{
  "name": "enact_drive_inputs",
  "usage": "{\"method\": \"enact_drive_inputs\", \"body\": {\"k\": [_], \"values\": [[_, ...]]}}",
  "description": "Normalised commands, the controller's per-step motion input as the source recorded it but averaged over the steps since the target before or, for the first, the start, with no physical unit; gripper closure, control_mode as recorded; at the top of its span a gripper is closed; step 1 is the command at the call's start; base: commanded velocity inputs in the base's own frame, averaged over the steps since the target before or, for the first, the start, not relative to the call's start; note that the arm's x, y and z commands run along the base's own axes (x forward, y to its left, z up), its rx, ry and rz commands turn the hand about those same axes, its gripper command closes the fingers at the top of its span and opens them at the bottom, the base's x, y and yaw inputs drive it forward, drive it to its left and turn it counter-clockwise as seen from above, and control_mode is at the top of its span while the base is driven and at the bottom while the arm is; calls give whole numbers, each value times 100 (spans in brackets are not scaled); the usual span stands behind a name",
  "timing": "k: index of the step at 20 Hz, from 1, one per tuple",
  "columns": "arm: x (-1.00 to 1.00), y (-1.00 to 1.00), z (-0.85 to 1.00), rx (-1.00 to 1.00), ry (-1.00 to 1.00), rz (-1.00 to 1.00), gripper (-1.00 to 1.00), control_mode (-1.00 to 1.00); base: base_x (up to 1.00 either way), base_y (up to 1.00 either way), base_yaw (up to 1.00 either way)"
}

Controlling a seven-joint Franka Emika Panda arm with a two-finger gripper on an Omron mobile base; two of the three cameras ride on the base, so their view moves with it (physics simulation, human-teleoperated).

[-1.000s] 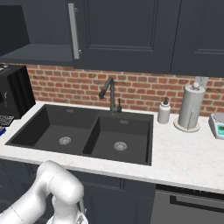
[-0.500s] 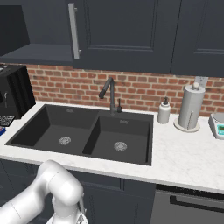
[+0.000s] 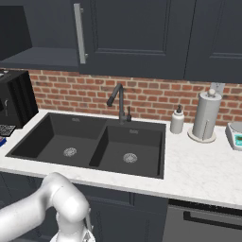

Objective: Pick the bar and place it on the digital scale for weighing, and close the cabinet.

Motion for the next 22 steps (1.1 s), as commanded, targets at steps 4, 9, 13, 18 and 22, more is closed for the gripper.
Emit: {"method": "enact_drive_inputs", "body": {"k": [4, 9, 13, 18, 22], "values": [[66, -31, 35, -4, 51, 6, -100, -100, 0, 0, 0], [92, -39, 3, -10, 69, 8, -100, -100, 0, 0, 0], [97, -84, -1, -5, 79, 11, -100, -100, 0, 0, 0], [100, -100, 0, 0, 51, 12, -100, -100, 0, 0, 0], [100, -97, 0, 15, 4, 9, -100, -100, 0, 0, 0]]}}
